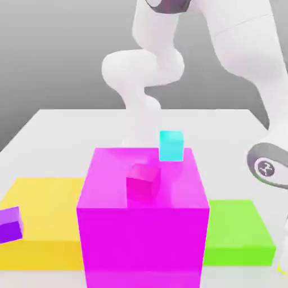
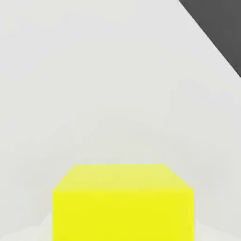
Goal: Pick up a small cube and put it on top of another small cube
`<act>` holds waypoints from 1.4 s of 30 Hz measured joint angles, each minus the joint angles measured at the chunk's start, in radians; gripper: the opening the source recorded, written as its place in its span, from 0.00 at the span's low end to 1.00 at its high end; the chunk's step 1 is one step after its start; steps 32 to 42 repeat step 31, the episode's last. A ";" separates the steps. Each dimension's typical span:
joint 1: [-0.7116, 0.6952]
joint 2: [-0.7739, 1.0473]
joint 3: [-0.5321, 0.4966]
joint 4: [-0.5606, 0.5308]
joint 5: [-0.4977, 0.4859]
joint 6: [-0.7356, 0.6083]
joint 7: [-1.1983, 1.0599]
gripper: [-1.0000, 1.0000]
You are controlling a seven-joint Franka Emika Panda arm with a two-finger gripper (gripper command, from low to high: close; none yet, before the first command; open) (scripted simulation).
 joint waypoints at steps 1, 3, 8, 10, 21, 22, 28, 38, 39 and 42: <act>-0.016 -0.028 0.010 -0.008 0.020 -0.022 -0.015 0.00; -0.050 -0.068 0.036 -0.022 0.073 -0.050 -0.053 0.00; -0.122 -0.237 0.040 -0.051 0.178 -0.179 -0.100 0.00; -0.152 -0.308 0.014 -0.060 0.195 -0.238 -0.097 0.00; -0.370 -0.702 -0.144 -0.107 0.300 -0.564 -0.085 0.00; -0.387 -0.731 -0.164 -0.109 0.308 -0.589 -0.083 0.00; -0.426 -0.700 -0.188 -0.205 0.306 -0.462 -0.073 1.00; -0.426 -0.700 -0.188 -0.205 0.306 -0.462 -0.073 1.00; -0.426 -0.700 -0.188 -0.205 0.306 -0.462 -0.073 1.00; -0.426 -0.700 -0.188 -0.205 0.306 -0.462 -0.073 1.00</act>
